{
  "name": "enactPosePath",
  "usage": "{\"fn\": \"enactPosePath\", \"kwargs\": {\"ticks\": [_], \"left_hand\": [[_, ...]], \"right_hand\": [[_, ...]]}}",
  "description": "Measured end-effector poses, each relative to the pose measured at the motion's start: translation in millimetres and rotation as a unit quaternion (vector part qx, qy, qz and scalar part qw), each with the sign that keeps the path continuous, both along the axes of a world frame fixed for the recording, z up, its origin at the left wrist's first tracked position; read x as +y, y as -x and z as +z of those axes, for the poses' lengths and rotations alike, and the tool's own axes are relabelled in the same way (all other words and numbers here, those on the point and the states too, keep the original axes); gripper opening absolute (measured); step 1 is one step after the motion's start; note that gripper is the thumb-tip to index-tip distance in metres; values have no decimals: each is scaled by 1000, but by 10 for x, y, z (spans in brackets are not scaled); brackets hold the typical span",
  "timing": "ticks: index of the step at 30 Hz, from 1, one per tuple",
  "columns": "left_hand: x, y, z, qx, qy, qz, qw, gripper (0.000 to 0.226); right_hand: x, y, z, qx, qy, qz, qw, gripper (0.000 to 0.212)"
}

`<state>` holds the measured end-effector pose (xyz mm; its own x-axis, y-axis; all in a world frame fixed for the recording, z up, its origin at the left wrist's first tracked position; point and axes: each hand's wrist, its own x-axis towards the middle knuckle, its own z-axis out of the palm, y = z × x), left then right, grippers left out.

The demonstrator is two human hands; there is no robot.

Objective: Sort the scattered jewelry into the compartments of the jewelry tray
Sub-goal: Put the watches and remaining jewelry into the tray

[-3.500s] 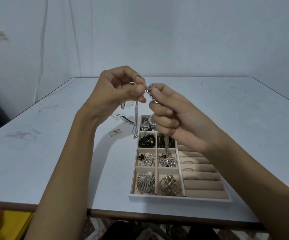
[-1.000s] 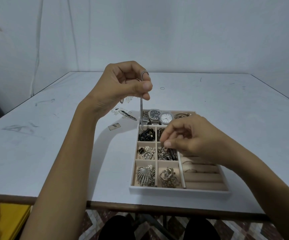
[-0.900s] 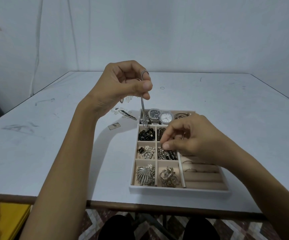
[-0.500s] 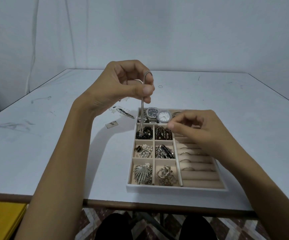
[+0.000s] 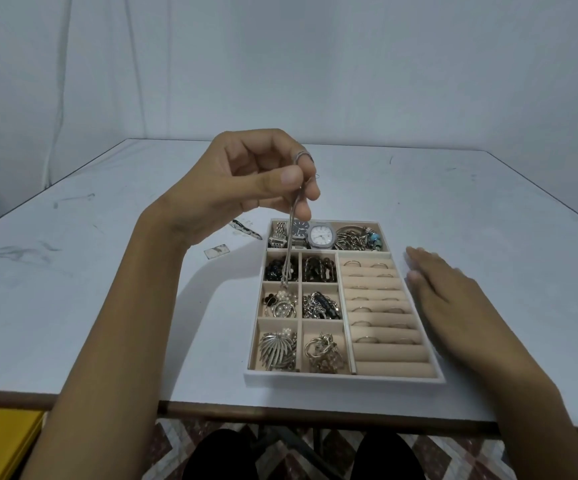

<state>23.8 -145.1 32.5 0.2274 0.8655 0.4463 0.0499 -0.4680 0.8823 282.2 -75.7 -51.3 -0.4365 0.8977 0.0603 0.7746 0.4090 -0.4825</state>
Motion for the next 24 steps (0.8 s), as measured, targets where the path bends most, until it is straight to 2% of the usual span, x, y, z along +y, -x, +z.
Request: {"fn": "enactPosePath", "kwargs": {"ticks": [2, 4, 14, 24], "left_hand": [[-26, -15, -23, -3, -2, -10, 1000, 10], [-51, -31, -43, -1, -2, -18, 1000, 12], [-112, -231, -149, -14, 13, -64, 998, 16], [-137, -316, -215, 45, 75, -58, 995, 15]], "right_hand": [[-13, -33, -54, -120, -10, 8, 993, 52], [-23, -32, -58, -154, -14, 9, 988, 53], [-47, -32, -63, -134, -40, 7, 990, 52], [-57, -27, -56, -112, -37, 4, 993, 51]]}}
